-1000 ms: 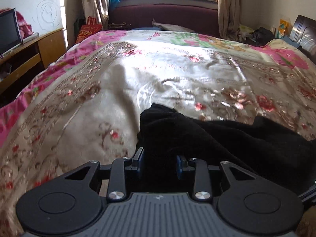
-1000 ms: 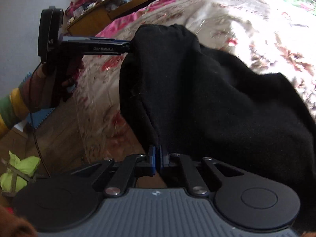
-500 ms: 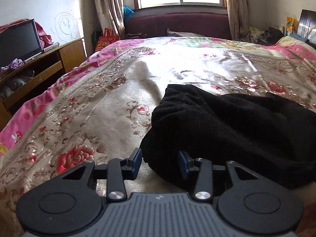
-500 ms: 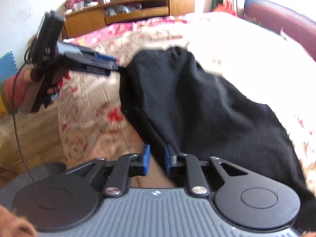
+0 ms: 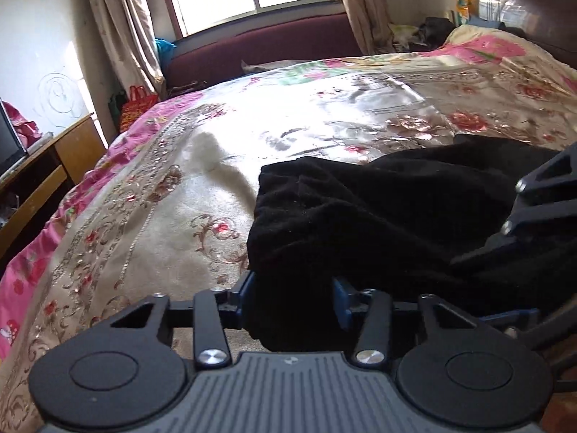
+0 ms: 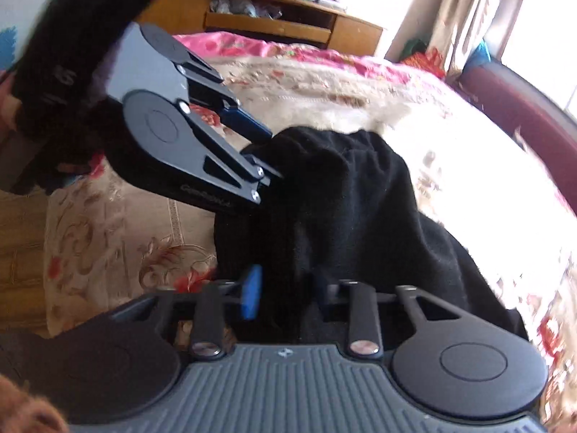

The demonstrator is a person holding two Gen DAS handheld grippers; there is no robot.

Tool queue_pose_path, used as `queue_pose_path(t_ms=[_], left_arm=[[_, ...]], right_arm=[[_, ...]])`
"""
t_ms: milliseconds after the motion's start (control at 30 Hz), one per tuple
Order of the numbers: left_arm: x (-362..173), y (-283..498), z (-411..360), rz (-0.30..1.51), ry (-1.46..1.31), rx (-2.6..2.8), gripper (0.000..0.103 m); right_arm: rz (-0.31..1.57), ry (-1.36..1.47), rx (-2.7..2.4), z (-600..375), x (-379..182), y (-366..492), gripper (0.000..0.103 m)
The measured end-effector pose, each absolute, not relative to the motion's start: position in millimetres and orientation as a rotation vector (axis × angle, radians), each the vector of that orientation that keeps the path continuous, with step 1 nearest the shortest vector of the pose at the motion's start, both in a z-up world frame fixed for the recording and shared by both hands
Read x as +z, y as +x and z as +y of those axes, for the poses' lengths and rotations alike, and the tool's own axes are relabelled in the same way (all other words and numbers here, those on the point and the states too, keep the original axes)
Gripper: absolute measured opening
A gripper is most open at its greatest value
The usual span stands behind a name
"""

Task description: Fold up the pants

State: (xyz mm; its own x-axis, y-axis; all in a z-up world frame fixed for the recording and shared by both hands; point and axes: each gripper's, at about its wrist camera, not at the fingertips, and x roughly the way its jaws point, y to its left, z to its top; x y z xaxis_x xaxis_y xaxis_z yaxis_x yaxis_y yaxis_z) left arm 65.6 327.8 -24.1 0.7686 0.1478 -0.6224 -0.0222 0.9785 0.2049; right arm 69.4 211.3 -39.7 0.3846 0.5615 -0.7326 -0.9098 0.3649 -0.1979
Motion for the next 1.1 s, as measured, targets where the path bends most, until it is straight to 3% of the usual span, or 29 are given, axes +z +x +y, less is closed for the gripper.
queue_pose_path(t_ms=[67,100,200,367,567,633,733,833,1000,1100], left_arm=[[-19,63,329,0.675,0.219,0.073,0.052],[-16,61,330,0.67,0.224,0.059,0.041],[-3,44,337,0.621,0.219,0.085,0.036],[-24,39,351,0.697,0.171,0.228,0.036],[14,29,325,0.512,0.121,0.202,0.038],[21,45,318,0.489,0.108,0.179,0.046],[-6,75,312,0.633,0.165,0.18,0.046],[-45,75,311,0.794,0.211,0.208,0.05],[-10,59,271,0.704,0.224,0.176,0.048],[11,75,222,0.665,0.195,0.033,0.049]], right_arm=[[0.642,-0.611,1.03,214,-33,70,0.01],[0.639,-0.584,1.034,216,-27,68,0.008],[0.622,-0.473,1.102,211,-10,57,0.001],[0.694,-0.472,1.111,218,-30,48,0.002],[0.677,-0.33,1.039,176,-15,55,0.006],[0.709,-0.319,0.999,176,-19,61,0.008],[0.712,-0.317,0.962,153,-15,64,0.006],[0.737,-0.239,0.875,102,-11,74,0.009],[0.797,-0.096,0.588,-20,-5,102,0.012],[0.787,-0.014,0.341,-107,-4,122,0.027]])
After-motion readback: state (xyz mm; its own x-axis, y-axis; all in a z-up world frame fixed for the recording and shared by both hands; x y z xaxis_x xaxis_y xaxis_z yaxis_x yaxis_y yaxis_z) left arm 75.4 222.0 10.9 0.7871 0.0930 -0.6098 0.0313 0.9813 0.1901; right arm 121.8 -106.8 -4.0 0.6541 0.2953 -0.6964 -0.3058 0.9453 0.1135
